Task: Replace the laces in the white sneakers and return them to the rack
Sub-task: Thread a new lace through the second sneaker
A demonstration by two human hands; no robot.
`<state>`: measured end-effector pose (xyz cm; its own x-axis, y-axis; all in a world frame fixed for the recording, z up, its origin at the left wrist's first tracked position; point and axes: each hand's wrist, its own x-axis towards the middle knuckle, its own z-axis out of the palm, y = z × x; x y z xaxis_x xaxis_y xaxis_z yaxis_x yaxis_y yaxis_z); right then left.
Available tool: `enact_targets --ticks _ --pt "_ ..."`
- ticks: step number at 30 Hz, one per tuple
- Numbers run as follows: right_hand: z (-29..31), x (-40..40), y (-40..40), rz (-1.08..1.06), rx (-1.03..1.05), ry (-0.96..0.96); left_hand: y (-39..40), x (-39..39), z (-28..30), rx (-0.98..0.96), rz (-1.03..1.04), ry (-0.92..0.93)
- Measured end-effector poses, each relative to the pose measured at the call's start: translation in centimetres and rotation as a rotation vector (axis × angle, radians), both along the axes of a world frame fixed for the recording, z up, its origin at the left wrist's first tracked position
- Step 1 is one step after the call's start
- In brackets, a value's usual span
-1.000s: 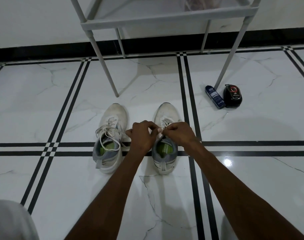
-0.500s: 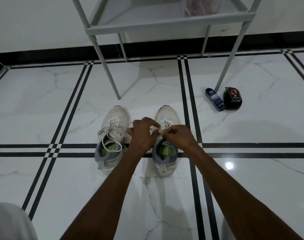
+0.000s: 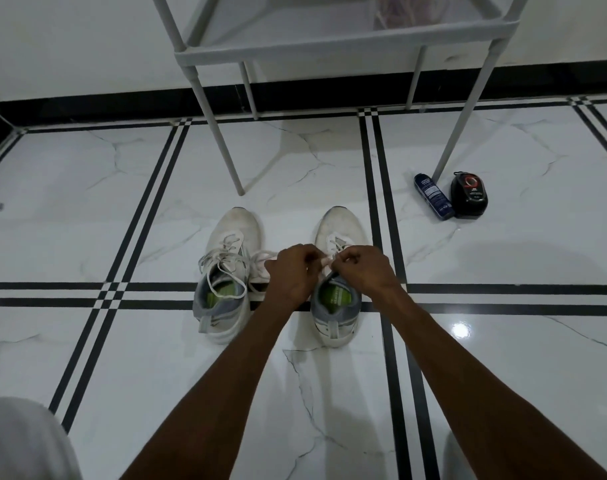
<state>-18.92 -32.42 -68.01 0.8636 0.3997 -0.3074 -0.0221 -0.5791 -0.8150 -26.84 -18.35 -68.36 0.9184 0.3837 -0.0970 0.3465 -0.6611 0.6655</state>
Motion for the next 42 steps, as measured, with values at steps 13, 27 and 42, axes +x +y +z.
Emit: enact_targets --ticks 13,27,42 --pt "-0.1 -0.4 0.2 0.022 -0.006 0.03 3.8 -2.1 3.2 0.418 0.409 0.002" --pt "0.3 0.5 -1.3 0.28 -0.091 -0.113 1.0 0.9 -0.9 -0.146 0.089 0.159" --pt "1.6 0.8 -2.1 0.197 -0.179 -0.227 0.6 0.9 -0.2 -0.421 0.242 0.059"
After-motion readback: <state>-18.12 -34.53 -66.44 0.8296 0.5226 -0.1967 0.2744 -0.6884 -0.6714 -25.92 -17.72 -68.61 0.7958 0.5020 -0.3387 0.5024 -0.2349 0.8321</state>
